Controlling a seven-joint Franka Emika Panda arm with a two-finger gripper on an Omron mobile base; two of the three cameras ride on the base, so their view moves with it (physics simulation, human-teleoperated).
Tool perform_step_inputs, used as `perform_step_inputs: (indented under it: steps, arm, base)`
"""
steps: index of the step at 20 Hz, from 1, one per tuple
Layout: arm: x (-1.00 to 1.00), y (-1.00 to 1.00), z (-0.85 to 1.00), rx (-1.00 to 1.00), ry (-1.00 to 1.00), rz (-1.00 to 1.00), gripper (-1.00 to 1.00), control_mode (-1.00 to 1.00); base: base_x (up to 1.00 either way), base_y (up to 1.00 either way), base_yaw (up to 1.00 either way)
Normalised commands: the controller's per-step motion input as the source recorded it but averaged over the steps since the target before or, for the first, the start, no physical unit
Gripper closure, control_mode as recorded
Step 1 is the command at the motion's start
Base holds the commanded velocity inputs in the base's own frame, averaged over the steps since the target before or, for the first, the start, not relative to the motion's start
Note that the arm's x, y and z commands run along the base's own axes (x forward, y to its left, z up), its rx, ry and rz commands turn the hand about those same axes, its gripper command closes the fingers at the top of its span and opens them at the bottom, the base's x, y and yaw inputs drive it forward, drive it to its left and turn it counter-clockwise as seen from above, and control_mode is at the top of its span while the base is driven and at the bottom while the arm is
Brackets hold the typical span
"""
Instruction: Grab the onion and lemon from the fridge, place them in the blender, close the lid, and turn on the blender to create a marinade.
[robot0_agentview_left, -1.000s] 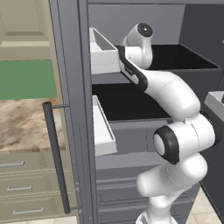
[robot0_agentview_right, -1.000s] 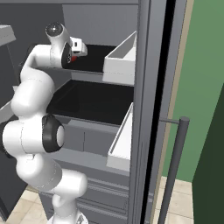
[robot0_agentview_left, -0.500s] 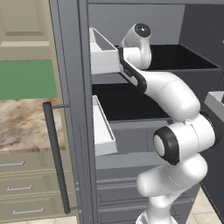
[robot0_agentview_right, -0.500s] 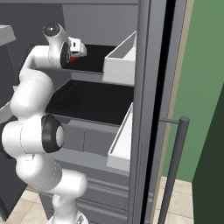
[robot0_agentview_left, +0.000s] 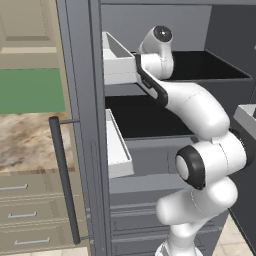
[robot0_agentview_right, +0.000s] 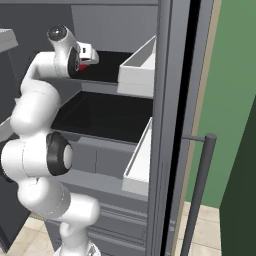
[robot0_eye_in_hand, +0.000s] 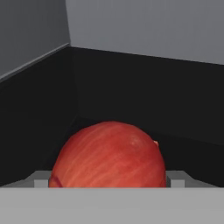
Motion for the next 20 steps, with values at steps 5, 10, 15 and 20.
perform_step_inputs:
  steps: [5, 10, 15, 20]
  arm:
    - [-0.91, -0.29, 0.0, 0.0, -0.14, 0.0, 1.0, -1.0]
    - [-1.0, -0.31, 0.03, 0.0, -0.16, 0.0, 1.0, -1.0]
    - [-1.0, -0.41, 0.0, 0.0, -0.02, 0.0, 1.0, -1.0]
    - [-1.0, -0.45, 0.0, 0.0, 0.01, 0.0, 1.0, -1.0]
  base:
    - [0.0, 0.0, 0.0]
    - [0.0, 0.0, 0.0]
    - [0.0, 0.0, 0.0]
    - [0.0, 0.0, 0.0]
